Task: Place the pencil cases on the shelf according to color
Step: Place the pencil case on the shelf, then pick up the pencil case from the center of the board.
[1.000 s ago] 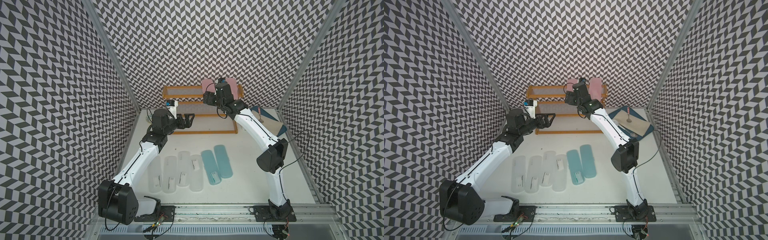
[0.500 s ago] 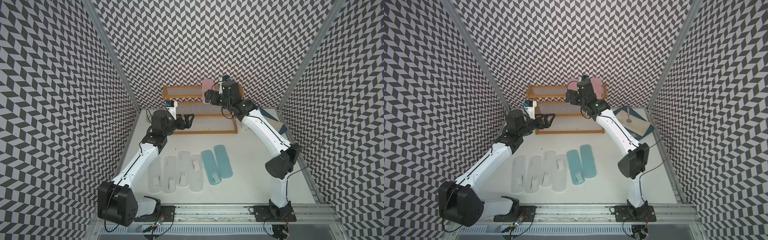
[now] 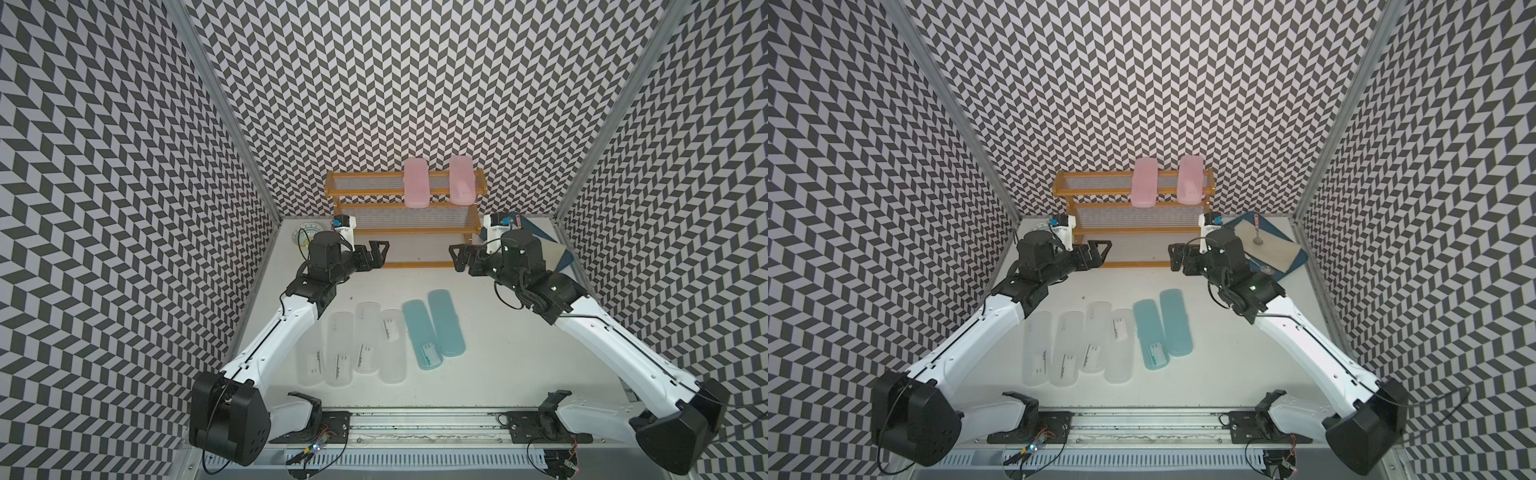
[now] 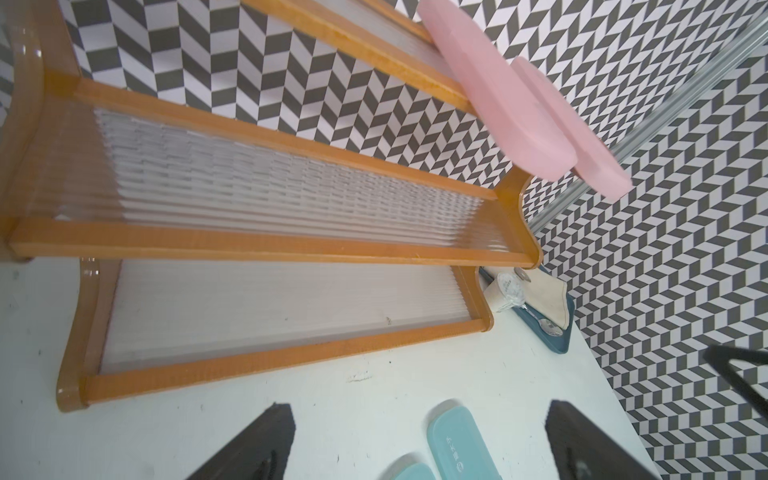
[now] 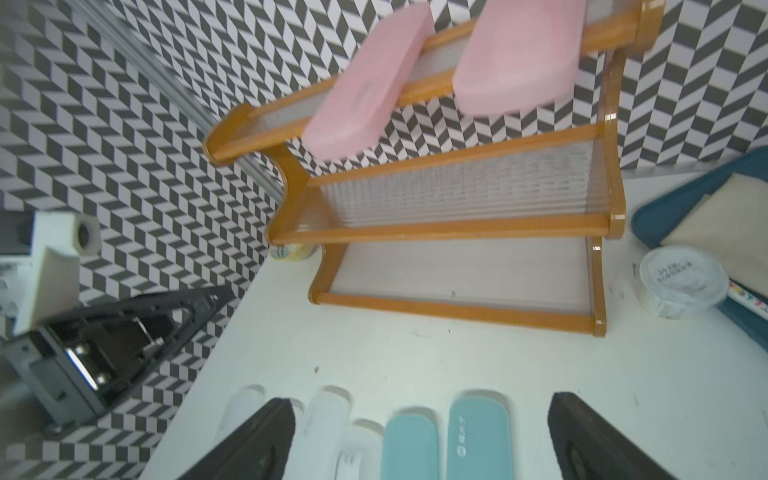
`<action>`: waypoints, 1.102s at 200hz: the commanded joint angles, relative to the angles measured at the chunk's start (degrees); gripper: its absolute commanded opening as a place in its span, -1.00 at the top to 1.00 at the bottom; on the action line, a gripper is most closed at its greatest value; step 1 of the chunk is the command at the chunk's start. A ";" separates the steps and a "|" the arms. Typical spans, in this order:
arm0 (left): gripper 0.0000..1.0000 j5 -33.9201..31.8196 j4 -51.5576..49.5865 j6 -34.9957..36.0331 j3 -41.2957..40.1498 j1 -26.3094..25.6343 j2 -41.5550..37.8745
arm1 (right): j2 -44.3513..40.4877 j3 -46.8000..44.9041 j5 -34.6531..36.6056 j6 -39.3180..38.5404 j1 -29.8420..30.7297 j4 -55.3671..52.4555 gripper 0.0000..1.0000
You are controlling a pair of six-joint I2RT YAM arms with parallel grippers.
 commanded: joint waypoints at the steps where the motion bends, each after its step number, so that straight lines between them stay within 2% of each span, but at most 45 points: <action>1: -0.99 -3.76 -0.36 -3.45 -2.07 -0.98 -3.20 | -3.83 -2.81 -2.67 -1.54 -0.32 5.62 -0.99; 36: -0.99 -5.36 2.95 -4.19 -3.57 -2.17 -4.12 | -4.14 -6.05 -5.79 -0.99 -0.34 1.43 -1.00; 65: -0.98 -7.11 -6.05 -2.55 1.28 -3.42 -3.48 | -4.62 -10.93 -7.48 -0.54 -0.18 -0.05 -0.97; 84: -0.99 -7.84 -10.28 0.66 0.56 -4.38 -7.21 | -4.75 -14.44 -6.01 2.01 0.04 0.15 -0.97; 100: -0.99 -8.61 -9.91 4.95 -3.25 -4.34 -11.92 | -4.26 -16.72 -5.72 3.61 1.06 1.23 -0.97; 120: -0.99 -11.48 -10.34 8.54 -6.65 -3.69 -15.97 | -2.15 -18.71 -1.89 4.83 4.23 1.25 -0.95; 139: -0.99 -9.55 -9.96 10.24 -8.76 -1.62 -17.22 | 0.79 -19.71 1.73 6.77 7.74 -0.83 -0.95; 168: -0.99 -6.15 -9.05 8.53 -10.35 0.35 -15.30 | 5.40 -23.53 2.33 8.79 12.14 0.40 -0.93; 195: -0.99 -5.68 -12.38 8.80 -8.35 0.62 -12.11 | 8.52 -25.53 3.43 12.70 12.83 0.16 -0.93; 220: -0.99 -5.26 -10.76 7.91 -9.71 0.64 -12.47 | 8.26 -27.11 0.20 13.14 13.33 4.09 -0.92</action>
